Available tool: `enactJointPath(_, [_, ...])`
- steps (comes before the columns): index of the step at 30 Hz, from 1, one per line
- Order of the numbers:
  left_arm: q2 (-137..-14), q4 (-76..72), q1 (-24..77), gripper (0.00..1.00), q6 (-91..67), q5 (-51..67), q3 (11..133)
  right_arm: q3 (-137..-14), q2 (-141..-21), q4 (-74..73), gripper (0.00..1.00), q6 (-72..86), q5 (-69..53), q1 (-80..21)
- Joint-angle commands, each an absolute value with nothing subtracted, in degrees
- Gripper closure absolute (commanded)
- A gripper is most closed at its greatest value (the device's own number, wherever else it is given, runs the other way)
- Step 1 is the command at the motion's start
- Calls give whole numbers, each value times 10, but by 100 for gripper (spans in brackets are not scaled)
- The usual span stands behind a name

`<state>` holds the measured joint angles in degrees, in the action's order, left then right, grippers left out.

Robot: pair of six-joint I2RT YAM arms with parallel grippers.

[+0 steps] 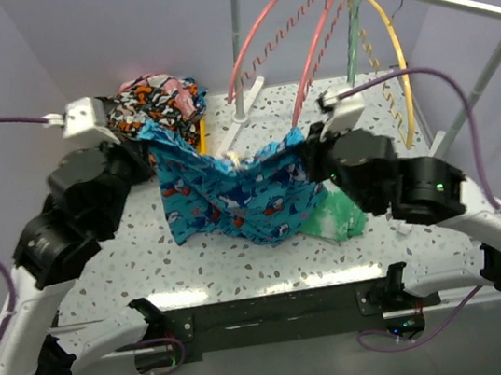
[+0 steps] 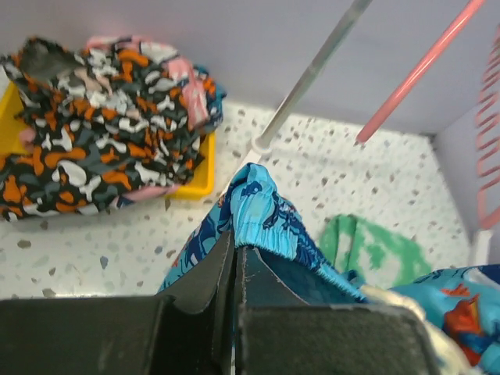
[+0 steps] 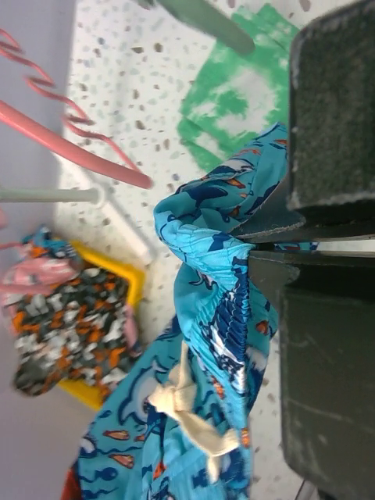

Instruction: Place the shorts on the hanger

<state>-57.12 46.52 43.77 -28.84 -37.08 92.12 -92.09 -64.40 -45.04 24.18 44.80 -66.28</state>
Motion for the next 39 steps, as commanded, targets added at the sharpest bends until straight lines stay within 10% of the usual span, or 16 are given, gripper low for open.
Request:
enactJointPath(1, [-565, 413, 427, 100, -350, -322, 724, -730, -635, -413, 100, 356, 375, -662])
enactJointPath(12, [-599, 230, 381, 98, -407, -166, 481, -475, -715, -243, 100, 461, 283, -615])
enactJointPath(20, [-599, 326, 376, 38, -332, -222, 600, -432, -730, -175, 100, 457, 217, -567])
enactJointPath(23, [-579, 349, 377, 1, -295, -203, 636, -425, -722, -169, 100, 450, 216, -568])
enactJointPath(39, [-807, 132, 375, 17, 30, -129, 1055, -401, -695, -144, 100, 414, 199, -568])
